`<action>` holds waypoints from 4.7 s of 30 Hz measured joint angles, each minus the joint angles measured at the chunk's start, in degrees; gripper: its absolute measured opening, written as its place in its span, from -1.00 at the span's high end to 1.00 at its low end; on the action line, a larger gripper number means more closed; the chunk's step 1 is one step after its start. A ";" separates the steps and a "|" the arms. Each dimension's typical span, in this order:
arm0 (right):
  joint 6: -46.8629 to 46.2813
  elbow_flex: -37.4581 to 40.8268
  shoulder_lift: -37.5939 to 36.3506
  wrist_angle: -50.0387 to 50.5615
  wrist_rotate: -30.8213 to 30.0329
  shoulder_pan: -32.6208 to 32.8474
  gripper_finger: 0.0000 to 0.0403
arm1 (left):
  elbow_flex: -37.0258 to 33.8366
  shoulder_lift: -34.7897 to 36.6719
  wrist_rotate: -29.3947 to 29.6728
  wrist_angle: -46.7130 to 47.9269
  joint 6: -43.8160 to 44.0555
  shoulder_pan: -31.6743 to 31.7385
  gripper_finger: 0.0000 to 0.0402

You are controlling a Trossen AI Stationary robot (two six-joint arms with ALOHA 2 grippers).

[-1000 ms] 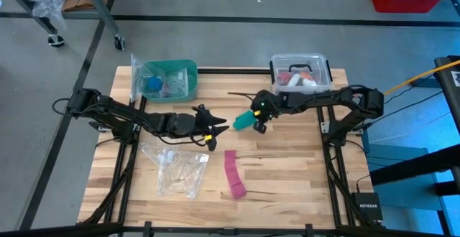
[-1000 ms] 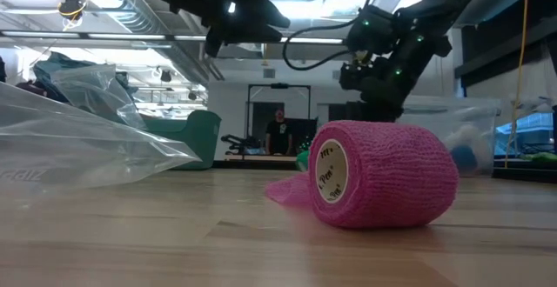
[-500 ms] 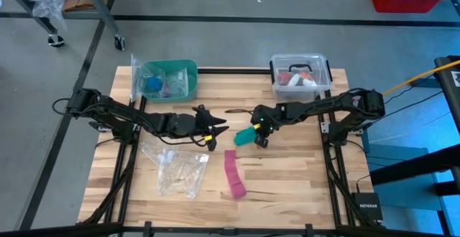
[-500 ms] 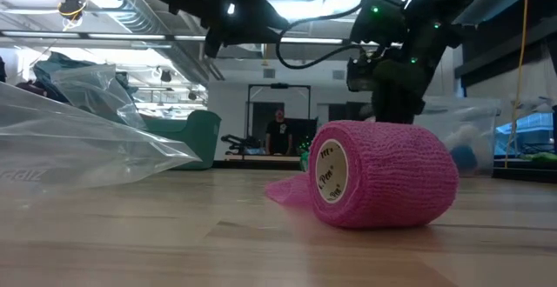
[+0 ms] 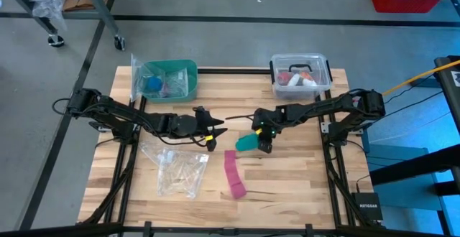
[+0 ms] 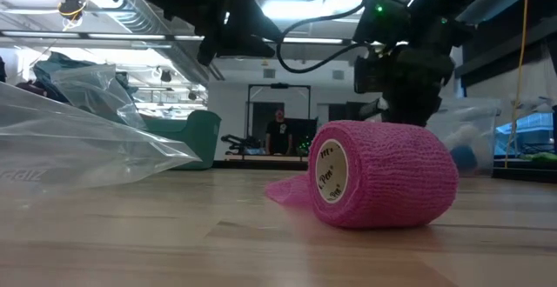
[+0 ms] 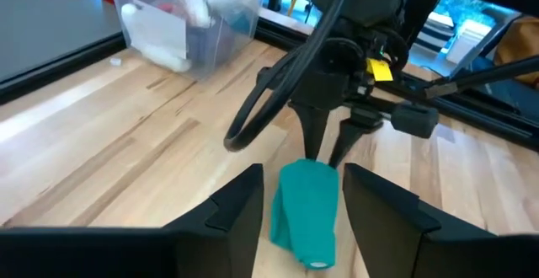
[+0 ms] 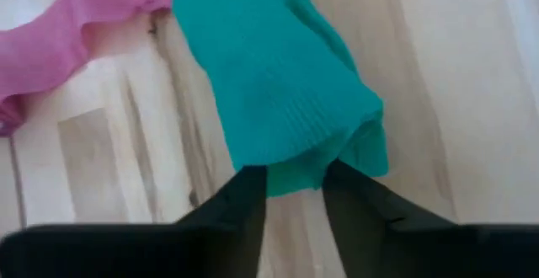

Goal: Roll bandage
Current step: Roll the green bandage

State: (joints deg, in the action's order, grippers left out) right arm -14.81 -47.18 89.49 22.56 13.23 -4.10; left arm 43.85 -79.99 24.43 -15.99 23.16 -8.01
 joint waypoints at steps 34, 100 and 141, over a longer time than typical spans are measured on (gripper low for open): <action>7.81 -0.07 -8.56 10.44 16.79 -7.00 -0.08 | 0.01 13.94 0.24 0.09 -7.25 2.47 0.15; 6.08 -0.04 -9.75 8.02 15.07 -1.53 -0.08 | 26.13 -42.38 -7.32 -16.22 -6.67 1.91 0.68; 6.23 -0.02 -14.39 7.93 8.40 -1.55 -0.08 | 26.23 -42.27 -16.94 -24.51 -4.25 -1.14 0.23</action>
State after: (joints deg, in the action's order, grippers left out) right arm -8.57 -47.20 75.10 30.49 21.63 -5.65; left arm 70.08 -122.26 7.49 -40.50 18.91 -9.15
